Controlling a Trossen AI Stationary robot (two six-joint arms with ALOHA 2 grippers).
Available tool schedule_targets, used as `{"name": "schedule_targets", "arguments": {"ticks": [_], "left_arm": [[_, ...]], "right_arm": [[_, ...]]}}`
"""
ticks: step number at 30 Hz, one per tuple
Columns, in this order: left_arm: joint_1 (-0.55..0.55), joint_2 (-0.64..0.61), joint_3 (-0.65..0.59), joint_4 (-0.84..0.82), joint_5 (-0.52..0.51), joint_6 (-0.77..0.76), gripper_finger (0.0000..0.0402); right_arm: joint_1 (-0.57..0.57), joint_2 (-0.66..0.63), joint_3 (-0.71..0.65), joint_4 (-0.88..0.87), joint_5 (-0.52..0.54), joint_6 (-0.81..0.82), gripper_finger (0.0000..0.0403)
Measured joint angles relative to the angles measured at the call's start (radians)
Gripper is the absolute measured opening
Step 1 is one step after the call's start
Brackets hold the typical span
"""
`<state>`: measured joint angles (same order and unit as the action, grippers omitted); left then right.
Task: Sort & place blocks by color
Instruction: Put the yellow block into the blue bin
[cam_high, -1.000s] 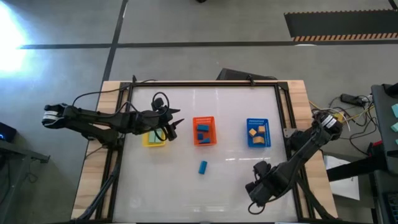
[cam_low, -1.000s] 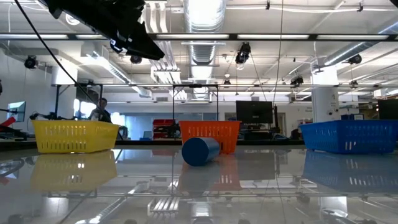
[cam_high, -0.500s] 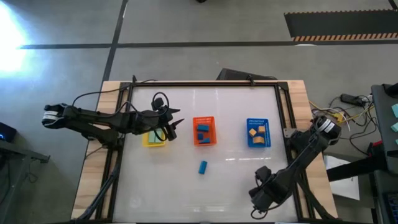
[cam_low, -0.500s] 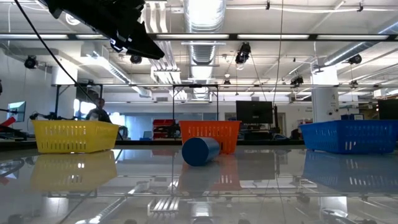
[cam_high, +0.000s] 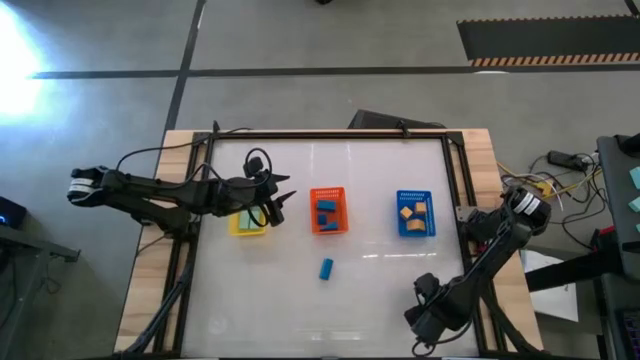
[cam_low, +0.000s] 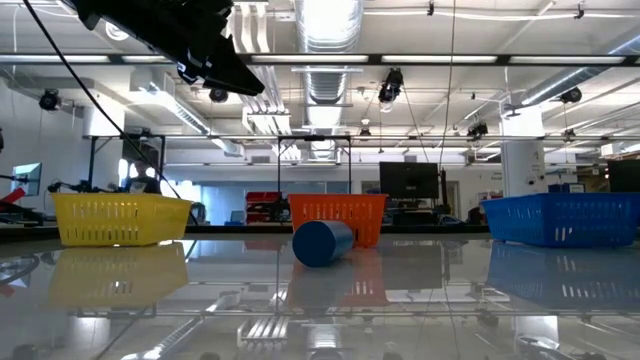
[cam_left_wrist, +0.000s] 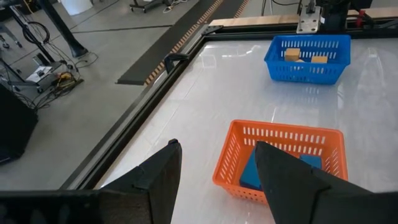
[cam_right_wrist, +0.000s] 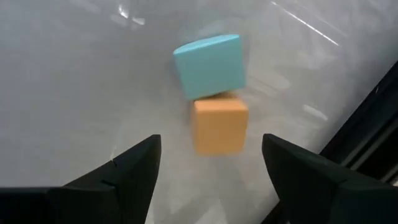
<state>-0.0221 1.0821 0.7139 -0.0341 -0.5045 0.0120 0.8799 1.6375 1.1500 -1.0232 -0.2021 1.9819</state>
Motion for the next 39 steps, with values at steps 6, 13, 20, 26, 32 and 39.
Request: {"name": "schedule_targets", "arguments": {"ticks": [6, 13, 20, 26, 32, 39], "left_arm": [[0.0, 0.0, 0.0, 0.0, 0.0, 0.0, 0.0187], [0.0, 0.0, 0.0, 0.0, 0.0, 0.0, 0.0187], [0.0, 0.0, 0.0, 0.0, 0.0, 0.0, 0.0187], [0.0, 0.0, 0.0, 0.001, 0.0, 0.0, 0.0187], [0.0, 0.0, 0.0, 0.001, 0.0, -0.002, 0.0187], [0.0, 0.0, 0.0, 0.001, 0.0, -0.003, 0.0187]], "right_arm": [[0.0, -0.001, -0.073, 0.052, 0.0, -0.008, 0.0266], [0.0, -0.001, -0.121, 0.148, -0.008, -0.026, 0.0251], [0.0, -0.001, -0.124, 0.147, -0.017, -0.026, 0.0173], [0.0, -0.004, -0.124, 0.147, -0.079, -0.032, 0.0121], [0.0, -0.067, -0.124, 0.169, -0.123, -0.075, 0.0121], [-0.001, -0.209, -0.124, 0.355, 0.094, -0.156, 0.0121]]}}
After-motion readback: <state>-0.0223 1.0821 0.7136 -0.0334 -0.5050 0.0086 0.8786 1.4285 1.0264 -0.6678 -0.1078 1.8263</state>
